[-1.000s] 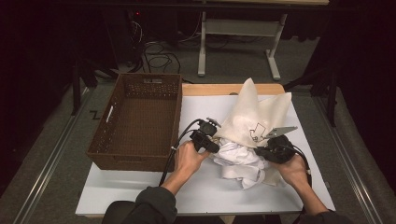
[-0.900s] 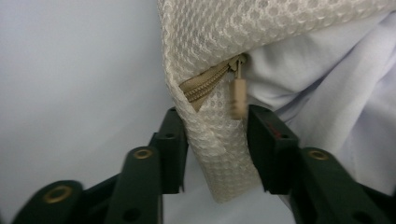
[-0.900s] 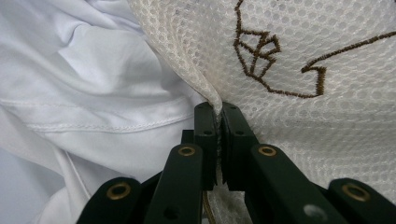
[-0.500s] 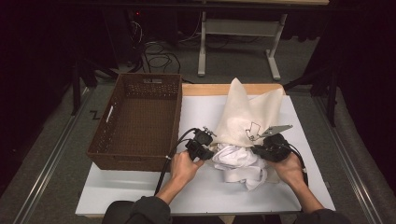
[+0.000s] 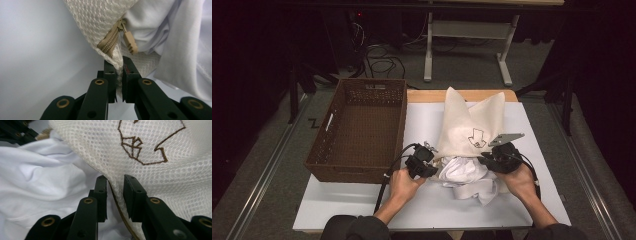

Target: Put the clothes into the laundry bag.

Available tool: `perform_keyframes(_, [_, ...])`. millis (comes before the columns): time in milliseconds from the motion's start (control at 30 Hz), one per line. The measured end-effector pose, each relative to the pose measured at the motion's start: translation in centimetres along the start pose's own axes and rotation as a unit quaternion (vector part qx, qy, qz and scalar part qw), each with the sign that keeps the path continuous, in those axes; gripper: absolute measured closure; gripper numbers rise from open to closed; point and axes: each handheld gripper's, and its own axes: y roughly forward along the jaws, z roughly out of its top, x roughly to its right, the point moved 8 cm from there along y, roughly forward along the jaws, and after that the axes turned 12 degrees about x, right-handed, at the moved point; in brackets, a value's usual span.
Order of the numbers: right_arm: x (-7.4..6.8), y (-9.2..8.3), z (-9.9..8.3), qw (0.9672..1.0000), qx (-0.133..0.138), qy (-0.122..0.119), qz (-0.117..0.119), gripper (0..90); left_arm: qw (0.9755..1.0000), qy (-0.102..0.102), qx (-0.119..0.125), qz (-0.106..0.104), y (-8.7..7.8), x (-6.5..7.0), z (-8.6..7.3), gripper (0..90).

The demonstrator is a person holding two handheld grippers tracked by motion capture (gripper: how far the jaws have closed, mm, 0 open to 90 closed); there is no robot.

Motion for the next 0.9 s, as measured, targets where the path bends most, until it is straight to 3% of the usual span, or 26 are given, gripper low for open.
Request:
perform_keyframes(200, [-1.9, -1.8, 1.4, 0.9994, 0.025, -0.022, 0.012, 67.3, 1.0, -0.006, -0.003, -0.005, 0.3, -0.2, -0.3, 83.5])
perform_keyframes(433, [-3.3, -1.2, 1.6, 0.9988, 0.022, -0.034, 0.026, 63.6, 0.9999, -0.013, -0.002, -0.01, 0.4, -0.3, -0.4, 83.2])
perform_keyframes(600, [-4.4, -1.5, 2.0, 0.998, 0.034, -0.039, 0.036, 63.0, 0.9997, -0.018, 0.002, -0.015, 0.2, -0.2, -0.3, 82.9])
perform_keyframes(733, [-5.3, -1.0, 1.9, 0.9976, 0.017, -0.05, 0.045, 60.7, 0.9996, -0.02, 0.004, -0.019, 0.2, -0.2, -0.3, 82.6])
perform_keyframes(833, [-5.5, 0.7, 1.1, 0.9975, -0.004, -0.052, 0.047, 55.3, 0.9995, -0.02, 0.004, -0.022, 0.1, -0.1, -0.3, 82.2])
perform_keyframes(900, [-5.4, 2.2, 0.1, 0.9975, -0.032, -0.05, 0.037, 50.6, 0.9995, -0.021, 0.006, -0.023, 0.1, 0.0, -0.2, 82.1])
